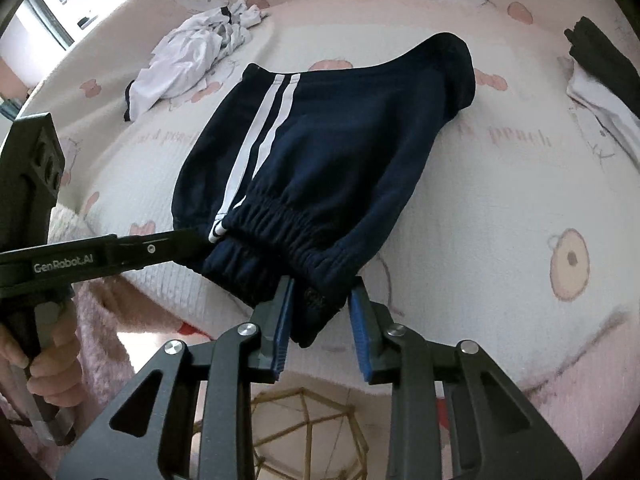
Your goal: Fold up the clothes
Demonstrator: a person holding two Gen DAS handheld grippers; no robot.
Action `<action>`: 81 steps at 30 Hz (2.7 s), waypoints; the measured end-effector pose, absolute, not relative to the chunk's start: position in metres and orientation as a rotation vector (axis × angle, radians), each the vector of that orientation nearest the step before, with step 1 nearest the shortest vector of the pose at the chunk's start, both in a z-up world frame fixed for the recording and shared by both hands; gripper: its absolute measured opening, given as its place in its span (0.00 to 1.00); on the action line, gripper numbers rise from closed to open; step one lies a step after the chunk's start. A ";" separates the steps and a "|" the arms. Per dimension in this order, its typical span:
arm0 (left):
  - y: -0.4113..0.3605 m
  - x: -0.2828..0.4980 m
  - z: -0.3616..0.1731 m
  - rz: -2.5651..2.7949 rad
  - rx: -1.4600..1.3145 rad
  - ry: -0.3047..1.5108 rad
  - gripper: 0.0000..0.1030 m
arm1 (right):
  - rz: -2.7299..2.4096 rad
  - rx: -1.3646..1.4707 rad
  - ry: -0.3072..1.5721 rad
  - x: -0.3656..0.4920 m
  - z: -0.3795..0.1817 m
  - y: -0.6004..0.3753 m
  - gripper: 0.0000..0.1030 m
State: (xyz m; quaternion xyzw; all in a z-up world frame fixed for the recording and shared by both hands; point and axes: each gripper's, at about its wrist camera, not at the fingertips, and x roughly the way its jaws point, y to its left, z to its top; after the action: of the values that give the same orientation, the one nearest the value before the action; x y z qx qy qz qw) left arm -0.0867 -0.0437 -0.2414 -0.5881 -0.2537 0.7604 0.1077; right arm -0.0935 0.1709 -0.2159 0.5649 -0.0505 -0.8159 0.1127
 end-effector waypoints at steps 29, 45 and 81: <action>-0.047 -0.110 -0.243 2.433 -1.761 -0.554 0.38 | -2.399 1.839 -0.397 -0.105 -0.239 0.226 0.50; -0.021 -0.107 -0.239 2.327 -1.702 -0.561 0.37 | -2.313 1.848 -0.385 -0.114 -0.249 0.215 0.58; -0.055 -0.275 -0.245 2.400 -1.589 -0.565 0.39 | -2.455 1.654 -0.647 -0.278 -0.246 0.337 0.59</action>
State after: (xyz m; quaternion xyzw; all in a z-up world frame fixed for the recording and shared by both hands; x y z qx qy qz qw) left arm -0.2753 -0.0546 -0.2454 -0.5388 -0.1917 0.8137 0.1038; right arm -0.2778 0.3366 -0.2459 0.5450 -0.2132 -0.8090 0.0556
